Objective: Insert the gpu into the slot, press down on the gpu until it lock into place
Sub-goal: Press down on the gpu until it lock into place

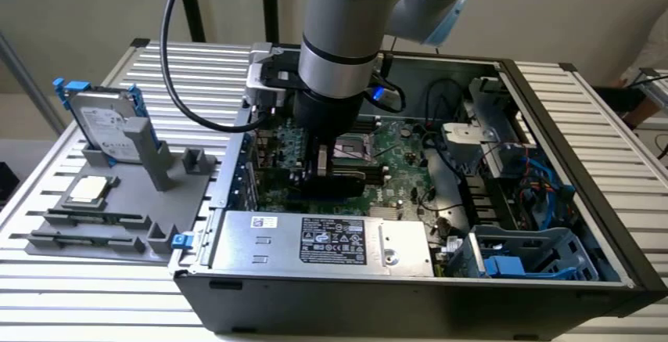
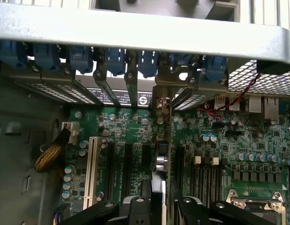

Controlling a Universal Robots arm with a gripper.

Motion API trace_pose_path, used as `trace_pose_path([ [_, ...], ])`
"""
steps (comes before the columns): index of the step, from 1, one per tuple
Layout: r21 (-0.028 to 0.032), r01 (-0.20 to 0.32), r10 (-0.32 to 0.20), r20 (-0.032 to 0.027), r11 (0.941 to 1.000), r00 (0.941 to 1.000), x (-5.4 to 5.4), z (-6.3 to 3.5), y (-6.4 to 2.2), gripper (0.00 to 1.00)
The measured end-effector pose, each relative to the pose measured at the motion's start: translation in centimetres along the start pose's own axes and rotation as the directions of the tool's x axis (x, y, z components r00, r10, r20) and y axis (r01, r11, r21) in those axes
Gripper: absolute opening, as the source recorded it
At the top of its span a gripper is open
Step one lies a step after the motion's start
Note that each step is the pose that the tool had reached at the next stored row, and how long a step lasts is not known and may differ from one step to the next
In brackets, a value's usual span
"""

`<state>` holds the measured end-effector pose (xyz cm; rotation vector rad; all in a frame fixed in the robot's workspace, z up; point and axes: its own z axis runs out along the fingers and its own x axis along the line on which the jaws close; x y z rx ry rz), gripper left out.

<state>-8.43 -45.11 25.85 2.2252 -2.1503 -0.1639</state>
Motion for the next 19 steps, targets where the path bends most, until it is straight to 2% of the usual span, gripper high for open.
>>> trace_pose_path([
  [7, -0.0065, -0.010, 0.010, 0.0010, 0.9999, 1.0000, 0.09, -0.09, -0.05, 0.26],
  [19, -0.0078, -0.025, 0.025, 0.0111, 0.9997, 0.9996, 0.21, -0.12, -0.35, 0.26],
])
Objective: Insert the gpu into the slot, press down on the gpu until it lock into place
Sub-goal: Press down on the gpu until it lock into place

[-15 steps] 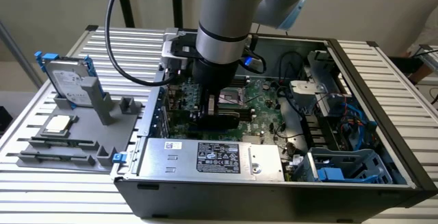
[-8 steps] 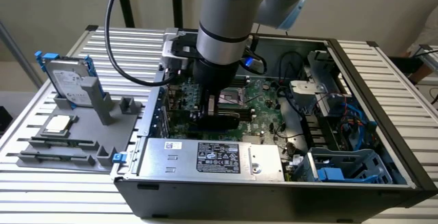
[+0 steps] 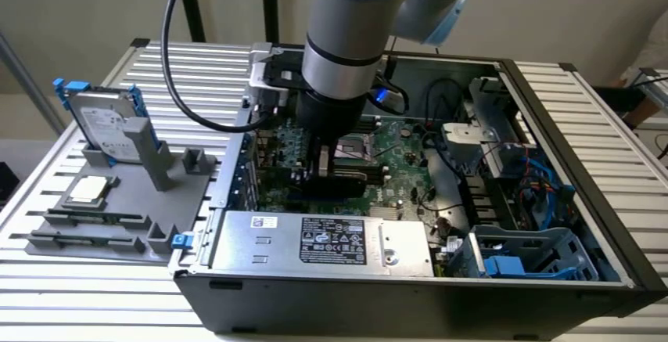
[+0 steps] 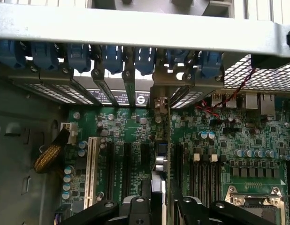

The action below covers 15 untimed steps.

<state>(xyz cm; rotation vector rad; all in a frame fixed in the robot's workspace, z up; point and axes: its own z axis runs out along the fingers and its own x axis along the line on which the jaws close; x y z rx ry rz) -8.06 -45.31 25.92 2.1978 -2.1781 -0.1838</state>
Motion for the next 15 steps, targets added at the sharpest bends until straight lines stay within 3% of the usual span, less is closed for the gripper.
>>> trace_pose_path([
  [15, 0.0004, -0.010, 0.010, 0.0051, 1.0000, 0.9999, 0.02, 0.23, -0.02, 0.26],
])
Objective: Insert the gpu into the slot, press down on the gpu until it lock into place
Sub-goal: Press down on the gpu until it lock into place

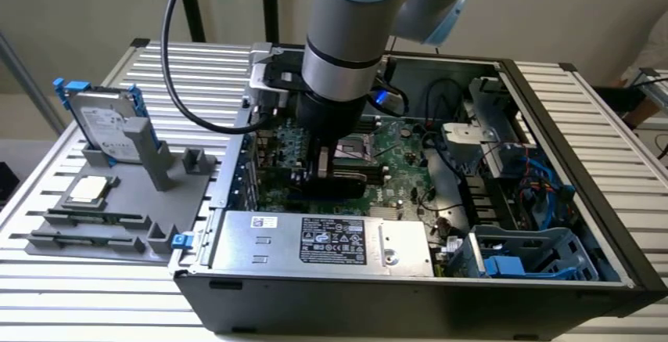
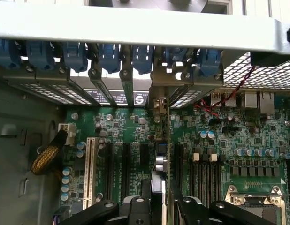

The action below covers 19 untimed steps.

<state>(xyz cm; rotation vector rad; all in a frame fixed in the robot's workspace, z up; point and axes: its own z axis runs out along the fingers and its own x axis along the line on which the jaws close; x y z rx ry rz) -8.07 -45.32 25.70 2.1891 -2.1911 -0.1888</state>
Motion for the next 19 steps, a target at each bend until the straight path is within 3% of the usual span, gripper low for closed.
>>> trace_pose_path([
  [19, 0.0001, -0.004, 0.004, 0.0003, 1.0000, 1.0000, 0.02, 0.34, 0.15, 0.26],
])
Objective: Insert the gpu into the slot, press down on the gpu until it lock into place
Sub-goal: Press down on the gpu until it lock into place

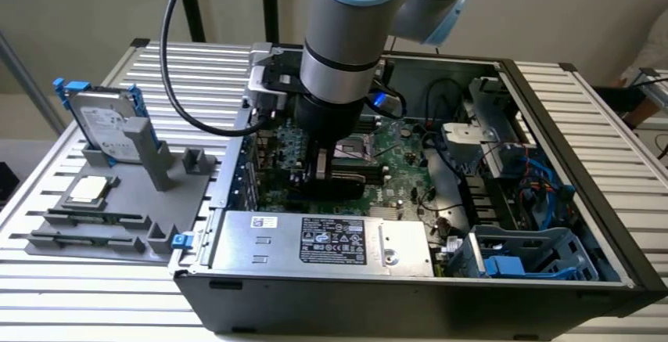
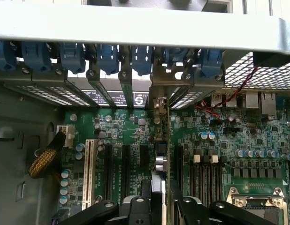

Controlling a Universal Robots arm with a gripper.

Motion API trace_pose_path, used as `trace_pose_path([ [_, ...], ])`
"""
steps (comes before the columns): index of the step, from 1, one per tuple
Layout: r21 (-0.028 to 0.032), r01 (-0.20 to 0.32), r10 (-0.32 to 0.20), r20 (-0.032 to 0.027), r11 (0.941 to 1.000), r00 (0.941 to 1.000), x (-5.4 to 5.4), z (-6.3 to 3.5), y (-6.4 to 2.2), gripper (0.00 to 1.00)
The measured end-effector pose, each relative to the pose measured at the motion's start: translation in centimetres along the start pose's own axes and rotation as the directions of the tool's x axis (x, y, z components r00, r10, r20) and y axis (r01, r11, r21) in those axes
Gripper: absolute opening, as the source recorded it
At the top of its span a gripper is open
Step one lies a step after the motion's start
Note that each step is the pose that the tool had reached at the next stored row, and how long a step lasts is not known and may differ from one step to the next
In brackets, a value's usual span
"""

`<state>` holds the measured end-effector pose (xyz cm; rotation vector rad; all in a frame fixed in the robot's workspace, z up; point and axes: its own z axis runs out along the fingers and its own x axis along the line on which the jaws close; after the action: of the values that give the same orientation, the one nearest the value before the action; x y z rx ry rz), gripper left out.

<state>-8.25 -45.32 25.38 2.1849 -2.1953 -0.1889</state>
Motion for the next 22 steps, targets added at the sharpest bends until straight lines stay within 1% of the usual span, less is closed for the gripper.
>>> trace_pose_path([
  [4, -0.0001, 0.000, 0.000, 0.0005, 1.0000, 1.0000, 0.0, 0.02, 0.00, 0.26],
  [6, -0.0022, 0.000, 0.000, 0.0004, 1.0000, 1.0000, 0.0, -0.13, 0.01, 0.28],
  [7, -0.0034, 0.000, 0.000, 0.0003, 1.0000, 1.0000, 0.0, -0.32, 0.04, 0.35],
  [10, -0.0062, 0.000, 0.000, 0.0002, 1.0000, 1.0000, -0.1, -1.20, 0.14, 0.35],
  [13, -0.0070, -0.001, 0.001, -0.0001, 1.0000, 1.0000, -0.1, -2.27, 0.26, 0.35],
  [15, -0.0071, 0.000, 0.000, -0.0002, 1.0000, 1.0000, -0.2, -2.81, 0.32, 0.35],
  [16, -0.0071, 0.000, 0.000, -0.0002, 1.0000, 1.0000, -0.2, -2.97, 0.34, 0.32],
  [17, -0.0070, 0.000, 0.000, -0.0001, 1.0000, 1.0000, -0.2, -3.08, 0.35, 0.32],
  [20, -0.0068, 0.000, 0.000, 0.0003, 1.0000, 1.0000, -0.2, -3.14, 0.36, 0.13],
  [21, -0.0069, 0.000, 0.000, 0.0002, 1.0000, 1.0000, -0.2, -3.15, 0.36, 0.11],
  [22, -0.0070, 0.000, 0.000, -0.0001, 1.0000, 1.0000, -0.2, -3.16, 0.36, 0.11],
])
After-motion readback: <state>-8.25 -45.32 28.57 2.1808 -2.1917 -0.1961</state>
